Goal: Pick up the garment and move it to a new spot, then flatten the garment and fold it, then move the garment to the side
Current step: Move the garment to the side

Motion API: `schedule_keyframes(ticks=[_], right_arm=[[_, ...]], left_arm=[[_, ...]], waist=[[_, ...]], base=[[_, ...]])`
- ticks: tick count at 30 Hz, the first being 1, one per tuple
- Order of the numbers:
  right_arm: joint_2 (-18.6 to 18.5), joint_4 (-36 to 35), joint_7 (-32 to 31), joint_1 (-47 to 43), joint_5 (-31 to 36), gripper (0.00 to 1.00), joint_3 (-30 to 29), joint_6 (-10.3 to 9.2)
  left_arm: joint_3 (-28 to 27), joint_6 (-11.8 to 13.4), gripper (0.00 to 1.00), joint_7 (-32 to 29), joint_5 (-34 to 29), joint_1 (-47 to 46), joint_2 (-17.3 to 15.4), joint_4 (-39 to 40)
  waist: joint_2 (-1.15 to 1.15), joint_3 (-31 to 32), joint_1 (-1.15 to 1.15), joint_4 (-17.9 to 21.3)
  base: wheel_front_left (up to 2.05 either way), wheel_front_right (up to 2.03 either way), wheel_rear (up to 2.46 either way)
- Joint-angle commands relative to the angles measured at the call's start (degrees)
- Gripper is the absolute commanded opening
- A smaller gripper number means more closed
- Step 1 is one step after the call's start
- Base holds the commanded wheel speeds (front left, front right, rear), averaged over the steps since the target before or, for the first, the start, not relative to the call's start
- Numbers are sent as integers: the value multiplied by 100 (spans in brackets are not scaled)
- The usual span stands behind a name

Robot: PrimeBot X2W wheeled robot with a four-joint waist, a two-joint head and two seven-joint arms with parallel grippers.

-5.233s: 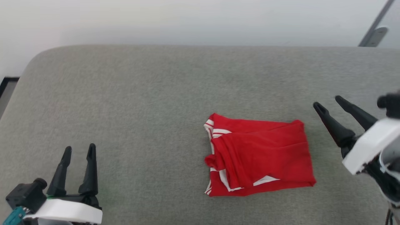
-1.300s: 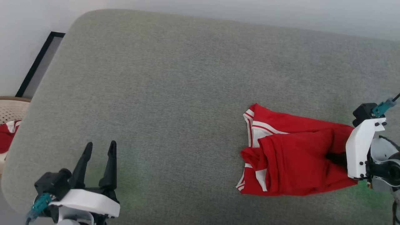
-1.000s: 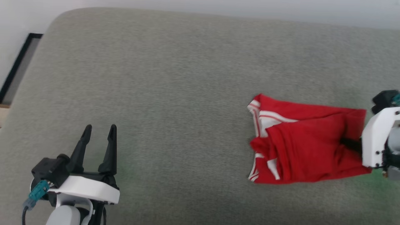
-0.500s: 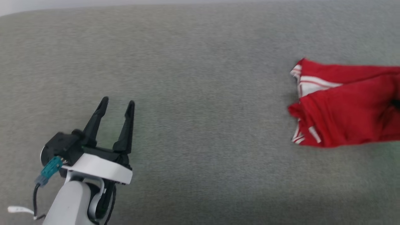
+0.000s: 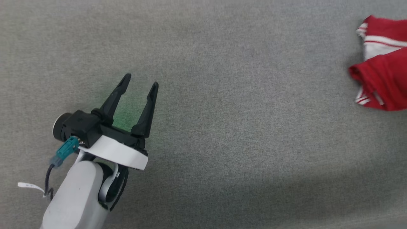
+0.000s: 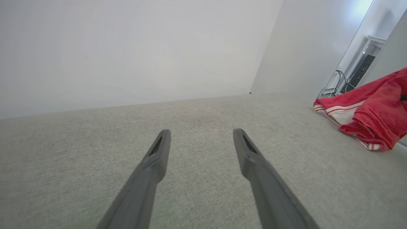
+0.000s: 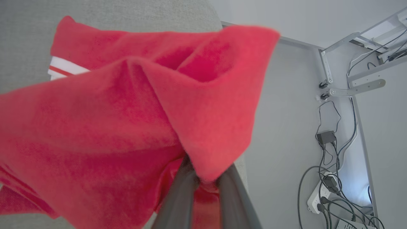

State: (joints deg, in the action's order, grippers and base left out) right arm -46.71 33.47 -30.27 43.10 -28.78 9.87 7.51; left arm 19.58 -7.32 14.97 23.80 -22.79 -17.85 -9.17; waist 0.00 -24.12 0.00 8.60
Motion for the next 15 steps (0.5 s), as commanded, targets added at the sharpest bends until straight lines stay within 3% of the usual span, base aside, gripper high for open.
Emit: schedule_keyframes(ticks=[1, 13, 14, 15], right_arm=[[2, 81, 69, 105, 24, 0, -12, -4], [347, 1648, 1204, 865, 1180, 0, 66, -4], [398, 1771, 1269, 942, 1234, 10, 10, -4], [431, 1873, 1325, 998, 1303, 28, 0, -4]], left_arm=[[12, -16, 100, 28, 14, -76, -1, -14], [188, -16, 100, 28, 27, -339, -132, -5], [184, -16, 100, 28, 35, -343, -135, 5], [166, -16, 100, 28, 30, -342, -142, 10]], waist=[[0, -85, 0, 35], [0, -404, 0, -113], [0, -411, 0, -124], [0, -412, 0, -134]], base=[[0, 0, 0], [0, 0, 0], [0, 0, 0], [0, 0, 0]])
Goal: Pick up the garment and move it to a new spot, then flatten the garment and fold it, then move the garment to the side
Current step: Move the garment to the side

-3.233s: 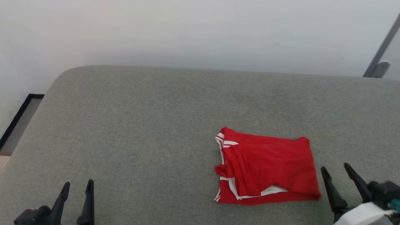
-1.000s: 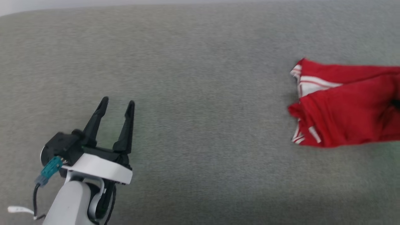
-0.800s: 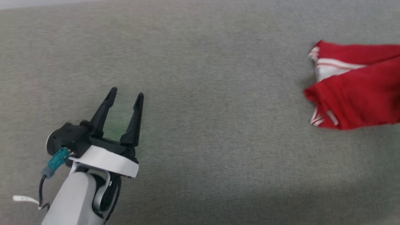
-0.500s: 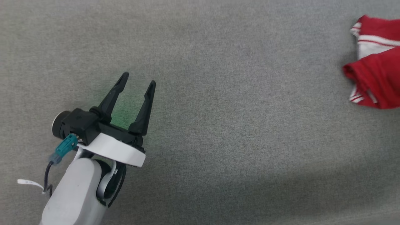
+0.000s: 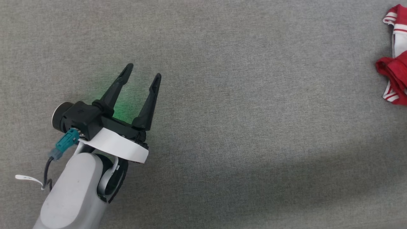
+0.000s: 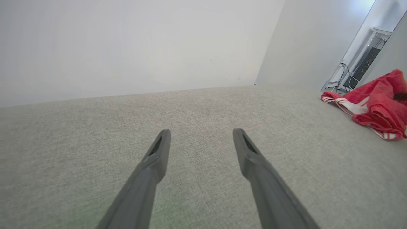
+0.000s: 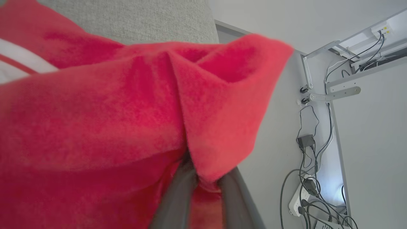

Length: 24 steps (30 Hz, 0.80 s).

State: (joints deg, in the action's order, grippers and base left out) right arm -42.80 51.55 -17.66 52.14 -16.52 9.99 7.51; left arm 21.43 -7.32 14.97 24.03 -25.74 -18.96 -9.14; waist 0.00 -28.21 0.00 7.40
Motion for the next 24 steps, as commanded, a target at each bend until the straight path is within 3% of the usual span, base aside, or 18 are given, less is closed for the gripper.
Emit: schedule_keyframes(ticks=[1, 3, 14, 24], right_arm=[[79, 153, 103, 142, 128, 42, 14, -4], [132, 298, 162, 253, 165, 100, 1, -4], [117, 542, 585, 521, -61, 100, 160, -4], [527, 179, 1391, 244, -511, 100, 288, -4]], left_arm=[[-35, -16, 100, 28, 6, -40, -38, 13], [-94, -16, 100, 28, 28, -5, -38, 38], [-533, -17, 100, 28, 84, 363, -23, 193], [-906, -17, 100, 28, 29, 712, 9, 192]], waist=[[0, -2, 0, -20], [0, 13, 0, -23], [0, 304, 0, 15], [0, 762, 0, -55]], base=[[0, 0, 0], [0, 0, 0], [0, 0, 0], [0, 0, 0]])
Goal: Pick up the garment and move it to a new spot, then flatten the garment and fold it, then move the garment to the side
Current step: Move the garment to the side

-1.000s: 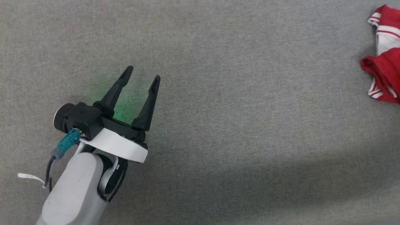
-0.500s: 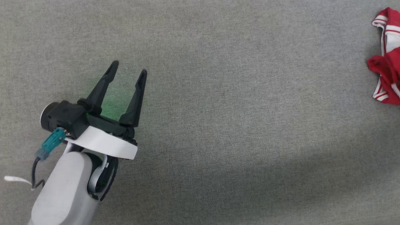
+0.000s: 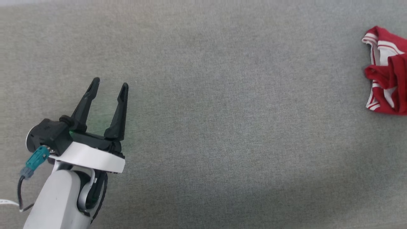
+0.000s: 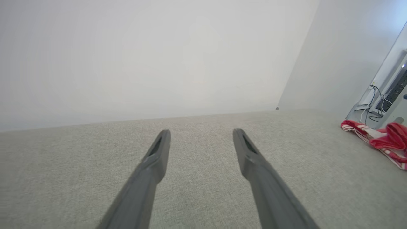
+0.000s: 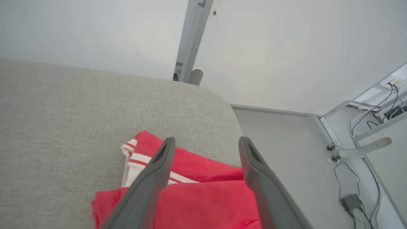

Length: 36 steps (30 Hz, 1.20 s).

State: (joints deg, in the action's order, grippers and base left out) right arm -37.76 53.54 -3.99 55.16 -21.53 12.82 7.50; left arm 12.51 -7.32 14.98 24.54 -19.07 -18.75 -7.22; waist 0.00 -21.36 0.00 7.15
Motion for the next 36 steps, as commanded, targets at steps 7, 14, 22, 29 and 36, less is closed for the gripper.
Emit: schedule_keyframes(ticks=[7, 14, 22, 29, 36], right_arm=[[453, -378, 732, -537, -140, 100, 144, -2], [801, -693, 1437, -1141, -93, 100, 94, -3], [1189, -1172, 1854, -1959, 108, 100, -267, -2], [1523, -1928, 1922, -2783, 484, 100, -677, -2], [1960, -2889, 1920, -3848, 957, 100, -1331, -2]], left_arm=[[-389, -17, 100, 27, -164, 288, 95, -68], [-665, -17, 100, 27, -262, 533, 174, -129], [-1151, -17, 100, 26, -526, 954, 345, -39], [-1498, -17, 100, 27, -713, 1434, 421, 72], [-1723, -17, 100, 27, -757, 1936, 552, 192]], waist=[[0, 476, 0, -150], [0, 872, 0, -347], [0, 1238, 0, -562], [0, 1497, 0, -682], [0, 1714, 0, -782]], base=[[0, 0, 0], [0, 0, 0], [0, 0, 0], [0, 0, 0], [0, 0, 0]])
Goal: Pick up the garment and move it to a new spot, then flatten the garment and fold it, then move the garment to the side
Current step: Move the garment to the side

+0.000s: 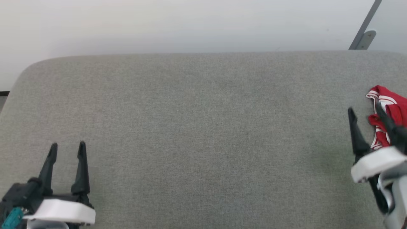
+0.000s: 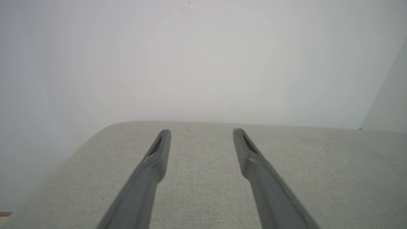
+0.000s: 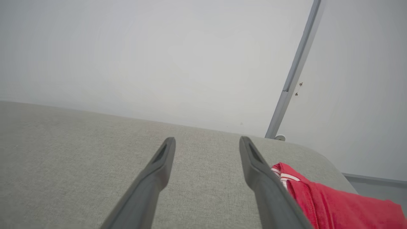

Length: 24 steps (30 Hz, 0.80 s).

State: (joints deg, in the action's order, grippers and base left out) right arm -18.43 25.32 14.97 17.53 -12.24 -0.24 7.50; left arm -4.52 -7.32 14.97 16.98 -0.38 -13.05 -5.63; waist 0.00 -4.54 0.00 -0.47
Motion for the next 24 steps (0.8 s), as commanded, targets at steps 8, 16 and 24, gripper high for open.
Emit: schedule_keyframes(ticks=[8, 16, 24], right_arm=[[388, -573, 25, -876, 241, 100, -413, -2], [650, -918, 25, -1523, 280, 100, -691, -2], [801, -1134, 25, -1888, 307, 100, -872, -2]], left_arm=[[-119, -17, 100, 28, 12, 502, 76, 121], [-81, -17, 100, 28, 80, 944, 36, 213], [-119, -17, 100, 28, 200, 1158, 64, 350]], waist=[[0, 236, 0, -72], [0, 395, 0, -109], [0, 495, 0, -182]], base=[[0, 0, 0], [0, 0, 0], [0, 0, 0]])
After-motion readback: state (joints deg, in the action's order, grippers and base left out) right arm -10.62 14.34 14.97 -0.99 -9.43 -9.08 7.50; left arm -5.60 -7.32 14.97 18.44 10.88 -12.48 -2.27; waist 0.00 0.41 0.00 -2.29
